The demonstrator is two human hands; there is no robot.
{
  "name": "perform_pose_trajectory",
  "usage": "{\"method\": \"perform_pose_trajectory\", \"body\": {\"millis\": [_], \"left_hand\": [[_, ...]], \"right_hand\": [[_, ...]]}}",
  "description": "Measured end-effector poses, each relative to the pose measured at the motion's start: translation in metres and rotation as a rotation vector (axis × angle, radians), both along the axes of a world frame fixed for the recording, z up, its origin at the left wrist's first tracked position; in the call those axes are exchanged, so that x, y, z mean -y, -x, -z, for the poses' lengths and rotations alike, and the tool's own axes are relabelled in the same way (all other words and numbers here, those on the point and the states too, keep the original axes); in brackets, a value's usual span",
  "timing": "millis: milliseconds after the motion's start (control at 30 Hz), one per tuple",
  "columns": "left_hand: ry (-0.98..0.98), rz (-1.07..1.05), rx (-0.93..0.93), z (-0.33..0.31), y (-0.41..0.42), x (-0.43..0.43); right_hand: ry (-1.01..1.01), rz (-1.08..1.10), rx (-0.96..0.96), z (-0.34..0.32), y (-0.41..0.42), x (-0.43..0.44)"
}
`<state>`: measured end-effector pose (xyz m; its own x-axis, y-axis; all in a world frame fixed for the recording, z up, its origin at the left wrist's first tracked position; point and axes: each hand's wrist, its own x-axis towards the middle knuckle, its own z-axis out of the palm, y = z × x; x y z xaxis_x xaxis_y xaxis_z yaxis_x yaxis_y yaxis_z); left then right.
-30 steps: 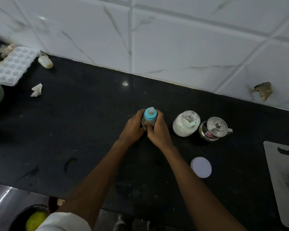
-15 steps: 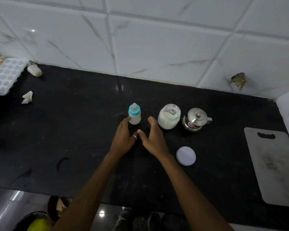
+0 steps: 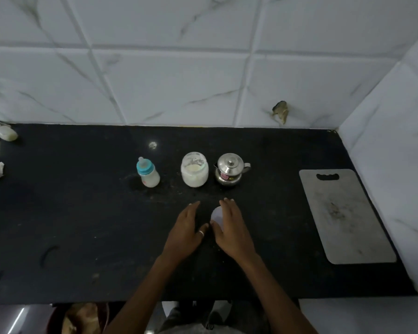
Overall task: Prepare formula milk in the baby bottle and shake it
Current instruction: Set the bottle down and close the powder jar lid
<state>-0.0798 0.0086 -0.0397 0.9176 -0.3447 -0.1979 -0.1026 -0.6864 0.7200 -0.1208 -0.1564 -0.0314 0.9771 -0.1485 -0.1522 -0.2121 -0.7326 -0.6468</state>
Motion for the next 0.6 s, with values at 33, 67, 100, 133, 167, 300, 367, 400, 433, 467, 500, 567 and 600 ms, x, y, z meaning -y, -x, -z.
{"method": "perform_pose_trajectory", "body": {"millis": [33,67,100,133,167,300,367,400,433,467,500,567,600], "left_hand": [[-0.013,0.030,0.007,0.001,0.002,0.007],[-0.027,0.054,0.013,0.001,0.004,0.011],[-0.040,0.079,0.022,0.002,0.005,0.016],[-0.050,0.103,0.034,0.003,0.007,0.020],[-0.055,0.124,0.049,0.004,0.008,0.023],[-0.075,0.155,0.066,0.008,0.011,0.028],[-0.096,0.156,0.055,0.011,0.013,0.028],[-0.102,0.155,0.049,0.012,0.014,0.027],[-0.103,0.150,0.047,0.013,0.015,0.027],[-0.100,0.142,0.048,0.014,0.015,0.027],[-0.094,0.131,0.050,0.015,0.016,0.027],[-0.081,0.117,0.052,0.015,0.017,0.028],[-0.075,0.111,0.051,0.015,0.017,0.028]], "right_hand": [[0.029,-0.013,0.000,0.001,0.002,0.005],[0.059,-0.029,0.002,0.003,0.003,0.009],[0.090,-0.047,0.001,0.004,0.004,0.012],[0.121,-0.069,-0.004,0.006,0.004,0.015],[0.150,-0.095,-0.011,0.007,0.004,0.018],[0.179,-0.179,-0.049,0.013,0.000,0.024],[0.179,-0.219,-0.074,0.017,-0.002,0.026],[0.179,-0.234,-0.087,0.019,-0.002,0.027],[0.176,-0.243,-0.097,0.021,-0.003,0.027],[0.173,-0.246,-0.105,0.023,-0.003,0.026],[0.173,-0.243,-0.107,0.025,-0.004,0.025],[0.174,-0.224,-0.105,0.027,-0.005,0.024],[0.168,-0.216,-0.109,0.027,-0.006,0.024]]}}
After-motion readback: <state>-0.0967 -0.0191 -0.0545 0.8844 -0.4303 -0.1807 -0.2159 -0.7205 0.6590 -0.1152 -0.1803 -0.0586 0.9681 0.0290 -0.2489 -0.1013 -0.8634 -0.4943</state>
